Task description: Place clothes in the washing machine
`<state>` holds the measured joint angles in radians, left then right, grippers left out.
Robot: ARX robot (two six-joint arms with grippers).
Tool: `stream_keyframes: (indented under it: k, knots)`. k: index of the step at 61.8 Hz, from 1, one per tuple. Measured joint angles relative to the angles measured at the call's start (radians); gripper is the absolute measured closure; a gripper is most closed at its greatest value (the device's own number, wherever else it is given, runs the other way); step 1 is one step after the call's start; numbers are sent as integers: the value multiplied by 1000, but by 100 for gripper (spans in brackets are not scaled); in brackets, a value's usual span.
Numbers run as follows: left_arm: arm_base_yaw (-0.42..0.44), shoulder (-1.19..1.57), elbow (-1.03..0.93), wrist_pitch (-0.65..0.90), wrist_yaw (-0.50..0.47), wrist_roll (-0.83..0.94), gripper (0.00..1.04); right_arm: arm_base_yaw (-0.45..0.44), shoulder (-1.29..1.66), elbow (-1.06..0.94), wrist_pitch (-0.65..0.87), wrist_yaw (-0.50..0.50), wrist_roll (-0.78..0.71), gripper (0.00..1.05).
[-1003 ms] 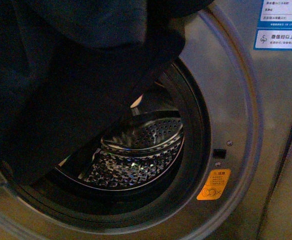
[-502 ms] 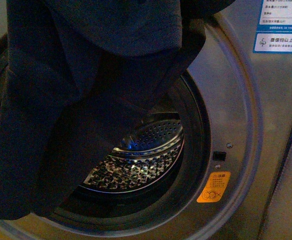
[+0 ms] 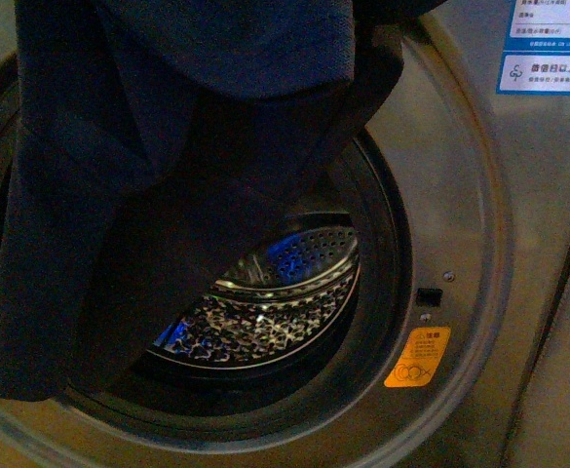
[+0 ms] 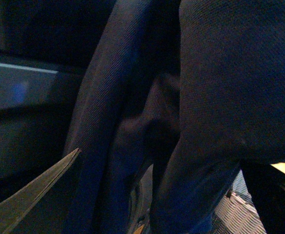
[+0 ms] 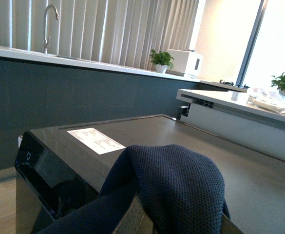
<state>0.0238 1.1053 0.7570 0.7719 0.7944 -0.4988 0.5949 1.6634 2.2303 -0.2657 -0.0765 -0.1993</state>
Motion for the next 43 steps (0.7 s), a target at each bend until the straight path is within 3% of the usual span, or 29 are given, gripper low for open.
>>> stream_keyframes:
  k: [19, 43]
  knots:
    - [-159, 172, 137, 26, 16, 37, 7, 0, 0, 0, 0, 0, 0, 100]
    - [-356, 192, 194, 43, -87, 55, 7, 0, -1, 0, 0, 1, -1, 100]
